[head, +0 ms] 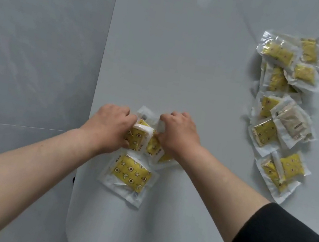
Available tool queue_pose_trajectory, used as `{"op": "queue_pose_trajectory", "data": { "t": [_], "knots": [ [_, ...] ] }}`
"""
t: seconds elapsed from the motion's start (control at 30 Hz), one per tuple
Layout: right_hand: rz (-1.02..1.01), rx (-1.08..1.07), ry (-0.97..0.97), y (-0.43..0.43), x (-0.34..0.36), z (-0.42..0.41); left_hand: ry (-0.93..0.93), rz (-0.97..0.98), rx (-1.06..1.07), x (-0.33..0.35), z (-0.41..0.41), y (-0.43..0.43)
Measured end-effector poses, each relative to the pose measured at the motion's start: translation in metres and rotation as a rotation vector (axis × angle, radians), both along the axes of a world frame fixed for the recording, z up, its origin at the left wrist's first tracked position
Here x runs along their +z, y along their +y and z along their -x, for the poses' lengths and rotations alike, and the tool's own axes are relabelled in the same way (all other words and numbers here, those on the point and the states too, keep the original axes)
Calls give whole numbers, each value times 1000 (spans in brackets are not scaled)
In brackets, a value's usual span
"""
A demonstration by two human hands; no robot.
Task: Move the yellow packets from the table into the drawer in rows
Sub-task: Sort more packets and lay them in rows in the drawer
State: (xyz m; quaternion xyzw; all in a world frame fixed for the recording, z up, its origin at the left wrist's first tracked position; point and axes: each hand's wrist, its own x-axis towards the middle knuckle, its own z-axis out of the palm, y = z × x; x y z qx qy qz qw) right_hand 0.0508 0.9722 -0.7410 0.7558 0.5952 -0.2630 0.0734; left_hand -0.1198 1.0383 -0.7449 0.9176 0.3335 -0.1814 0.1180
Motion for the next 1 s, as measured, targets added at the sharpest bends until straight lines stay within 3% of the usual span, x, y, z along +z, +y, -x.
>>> {"op": "queue_pose_trajectory", "data": {
  "t": [0.13, 0.23, 0.4, 0.5, 0.67, 0.8, 1.0],
  "knots": [
    [55, -127, 143, 4, -1, -3, 23, 74, 24, 9, 6, 3],
    [46, -178, 243, 5, 3, -10, -27, 244, 96, 20, 12, 1],
    [44, -153, 249, 0, 13, -27, 39, 501, 139, 34, 12, -26],
    [92, -12, 175, -5, 15, -36, 77, 439, -2, 24, 5, -53],
    [123, 95, 140, -24, 10, -34, -8, 167, -250, 6, 7, -72],
    [86, 264, 27, -31, 6, -34, -66, 102, -255, -2, 14, -77],
    [60, 465, -56, -23, 6, -35, 39, 145, -242, 7, 9, -79]
  ]
}}
